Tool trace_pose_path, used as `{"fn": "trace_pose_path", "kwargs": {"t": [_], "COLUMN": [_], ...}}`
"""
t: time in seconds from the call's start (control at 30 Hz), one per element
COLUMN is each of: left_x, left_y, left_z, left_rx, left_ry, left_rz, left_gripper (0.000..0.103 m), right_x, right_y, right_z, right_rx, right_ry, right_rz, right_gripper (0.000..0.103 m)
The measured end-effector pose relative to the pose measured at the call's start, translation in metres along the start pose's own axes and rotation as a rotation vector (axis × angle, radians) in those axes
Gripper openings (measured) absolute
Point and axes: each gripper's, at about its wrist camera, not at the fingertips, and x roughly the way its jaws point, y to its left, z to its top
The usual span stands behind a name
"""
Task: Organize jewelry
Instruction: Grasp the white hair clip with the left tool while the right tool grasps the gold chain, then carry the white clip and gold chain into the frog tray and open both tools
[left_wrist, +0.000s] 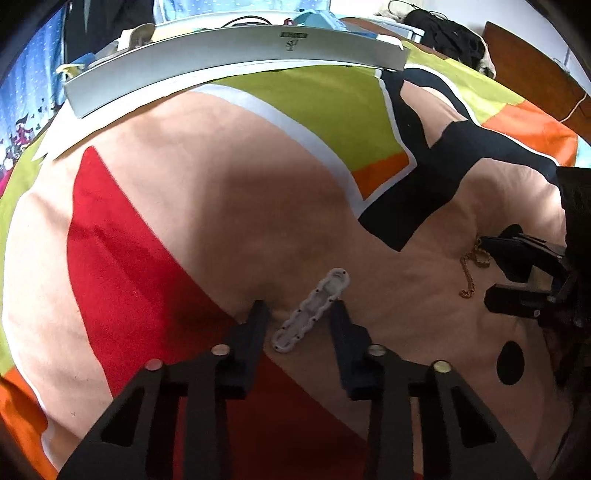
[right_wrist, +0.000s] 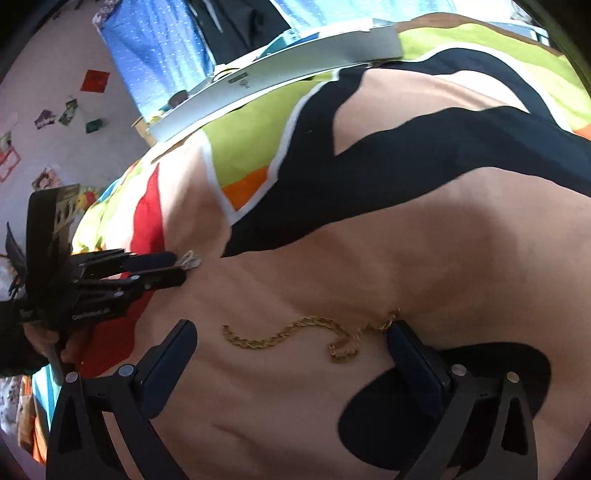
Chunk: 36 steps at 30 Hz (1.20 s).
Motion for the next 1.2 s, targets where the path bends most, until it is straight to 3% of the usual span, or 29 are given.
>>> {"fn": "trace_pose_path", "kwargs": {"t": [0.17, 0.27, 0.4, 0.47, 0.6, 0.67, 0.77, 0.9, 1.2], "left_x": [0.005, 0.004, 0.004, 0.003, 0.001, -0.002, -0.006, -0.012, -0.019], "left_y": [-0.011, -0.018, -0.021, -0.02, -0.022, -0.024, -0.029, -0.032, -0.039], "left_z": [-0.001, -0.004, -0.007, -0.009, -0.009, -0.012, -0.014, -0.02, -0.02], "left_rx": [0.012, 0.02, -0.004, -0.023, -0.056, -0.069, -0.076, -0.077, -0.119], "left_ry": [0.016, 0.023, 0.027, 0.029, 0.038, 0.04, 0.04, 0.039, 0.025], "left_rz": [-0.031, -0.033, -0.036, -0.037, -0.036, -0.034, -0.031, -0.019, -0.003], "left_gripper": [0.008, 0.003, 0.003, 0.003, 0.003, 0.003, 0.003, 0.002, 0.002], "right_x": [0.004, 0.009, 0.012, 0.015, 0.018, 0.017, 0.019, 0.017, 0.011], "right_y": [0.003, 0.01, 0.014, 0.016, 0.018, 0.02, 0.021, 0.024, 0.04], "right_z": [0.002, 0.004, 0.006, 0.008, 0.008, 0.006, 0.006, 0.005, 0.003], "right_rx": [-0.025, -0.046, -0.059, -0.072, -0.093, -0.097, -0.098, -0.111, -0.169], "right_ry": [0.011, 0.017, 0.014, 0.017, 0.024, 0.026, 0.034, 0.038, 0.0], "right_rz": [-0.022, -0.064, -0.083, -0.08, -0.07, -0.067, -0.053, -0.051, -0.073], "right_gripper": [0.102, 0.096, 0.075, 0.069, 0.045, 0.044, 0.034, 0.028, 0.026]}}
